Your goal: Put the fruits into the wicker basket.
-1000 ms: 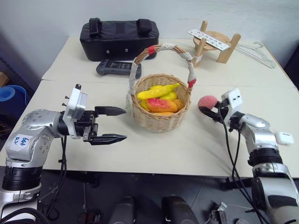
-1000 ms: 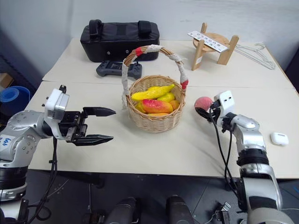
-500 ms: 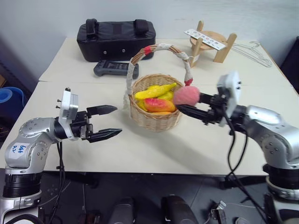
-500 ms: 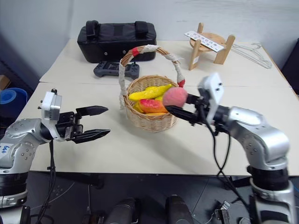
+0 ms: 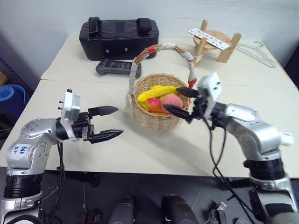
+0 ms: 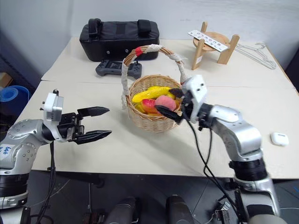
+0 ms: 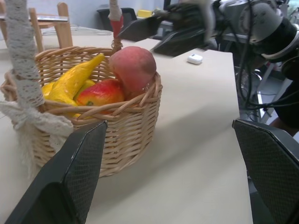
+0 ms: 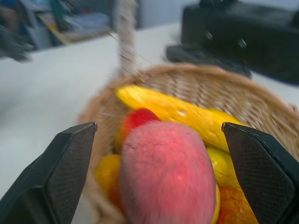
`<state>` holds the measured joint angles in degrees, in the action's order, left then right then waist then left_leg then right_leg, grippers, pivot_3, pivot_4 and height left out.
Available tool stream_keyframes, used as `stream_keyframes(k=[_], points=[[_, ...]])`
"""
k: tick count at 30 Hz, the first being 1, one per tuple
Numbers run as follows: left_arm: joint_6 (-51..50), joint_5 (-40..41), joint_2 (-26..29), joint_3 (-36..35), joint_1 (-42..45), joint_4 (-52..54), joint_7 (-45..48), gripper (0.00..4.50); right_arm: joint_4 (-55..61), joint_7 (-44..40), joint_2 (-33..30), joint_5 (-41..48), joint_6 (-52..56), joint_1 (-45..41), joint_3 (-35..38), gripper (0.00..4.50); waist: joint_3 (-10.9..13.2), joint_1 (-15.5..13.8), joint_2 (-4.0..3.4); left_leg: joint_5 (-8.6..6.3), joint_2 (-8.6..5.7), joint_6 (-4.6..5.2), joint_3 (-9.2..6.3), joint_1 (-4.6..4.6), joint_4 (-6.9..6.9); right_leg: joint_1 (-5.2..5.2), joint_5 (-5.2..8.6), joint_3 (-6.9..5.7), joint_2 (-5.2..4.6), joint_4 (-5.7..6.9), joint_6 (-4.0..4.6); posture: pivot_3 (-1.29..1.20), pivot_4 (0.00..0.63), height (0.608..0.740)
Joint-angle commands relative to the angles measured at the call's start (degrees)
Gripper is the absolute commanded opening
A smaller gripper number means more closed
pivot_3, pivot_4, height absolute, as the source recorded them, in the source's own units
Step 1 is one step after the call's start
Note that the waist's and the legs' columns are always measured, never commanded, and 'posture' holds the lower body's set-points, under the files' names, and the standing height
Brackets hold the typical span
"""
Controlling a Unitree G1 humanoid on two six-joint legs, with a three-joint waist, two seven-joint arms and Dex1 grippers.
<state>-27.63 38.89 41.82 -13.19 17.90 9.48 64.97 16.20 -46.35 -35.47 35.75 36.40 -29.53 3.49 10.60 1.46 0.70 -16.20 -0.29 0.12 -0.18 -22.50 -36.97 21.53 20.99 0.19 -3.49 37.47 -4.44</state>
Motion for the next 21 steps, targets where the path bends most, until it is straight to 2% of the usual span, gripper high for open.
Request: stream_keyframes(k=[1,4,7,11,14,17,21], points=[[0.09,1.70,0.53,-2.99,-0.37,2.20,-1.60,4.50,-1.46,-6.65,-5.15,2.06,-2.32,2.64,6.17,4.46,0.01,0.03,0.02,-0.01,0.00,0.01,0.01,0.00,-0.01,-0.01,-0.01,0.01,-0.01,-0.02,-0.01,0.00,0.150,0.740],[0.18,2.59,0.13,-4.36,-0.06,2.24,-2.82,4.50,-11.70,-7.22,-6.53,-2.27,-7.82,-0.20,7.09,4.46,0.03,0.26,0.06,-0.01,0.00,0.03,0.03,0.05,-0.06,-0.05,-0.03,0.04,-0.02,0.00,-0.06,0.00,0.150,0.740],[-0.55,3.85,-0.21,-4.78,0.64,2.44,-3.55,4.50,-21.56,-8.58,-4.49,-6.83,-13.91,-6.45,3.99,4.46,0.04,0.87,0.05,0.03,0.00,-0.01,0.16,0.23,-0.01,-0.05,-0.03,0.15,0.00,0.16,-0.05,0.00,0.150,0.740],[-2.19,5.81,-0.38,-4.74,1.45,3.56,-4.52,4.50,-37.32,-11.47,1.56,-13.18,-23.12,-17.66,-1.10,4.46,0.04,1.62,0.05,0.07,0.06,-0.08,0.19,0.22,0.05,0.05,-0.02,0.15,0.08,0.24,-0.02,0.00,0.150,0.740],[-2.32,5.79,-0.49,-4.27,1.94,3.55,-4.71,4.50,-46.17,-16.26,5.85,-12.88,-25.47,-23.96,-1.66,4.46,0.04,1.64,0.05,0.13,0.06,-0.18,0.21,0.18,0.02,0.08,-0.02,0.12,0.08,0.24,-0.03,0.00,0.150,0.740],[-2.35,5.63,-0.63,-3.75,2.43,3.58,-4.96,4.50,-51.14,-20.63,7.62,-13.92,-27.14,-27.10,-2.71,3.82,0.04,1.51,0.05,0.18,0.06,-0.29,0.22,0.09,-0.02,0.09,-0.02,0.08,0.06,0.30,-0.03,0.00,0.150,0.740],[-2.45,5.90,-0.81,-3.62,2.22,4.38,-5.54,4.50,-52.65,-23.41,7.63,-15.10,-28.30,-27.60,-3.00,2.48,0.05,0.65,0.05,0.12,0.05,-0.26,0.20,0.02,-0.08,0.06,-0.03,0.03,0.01,0.24,-0.06,0.00,0.150,0.740]])
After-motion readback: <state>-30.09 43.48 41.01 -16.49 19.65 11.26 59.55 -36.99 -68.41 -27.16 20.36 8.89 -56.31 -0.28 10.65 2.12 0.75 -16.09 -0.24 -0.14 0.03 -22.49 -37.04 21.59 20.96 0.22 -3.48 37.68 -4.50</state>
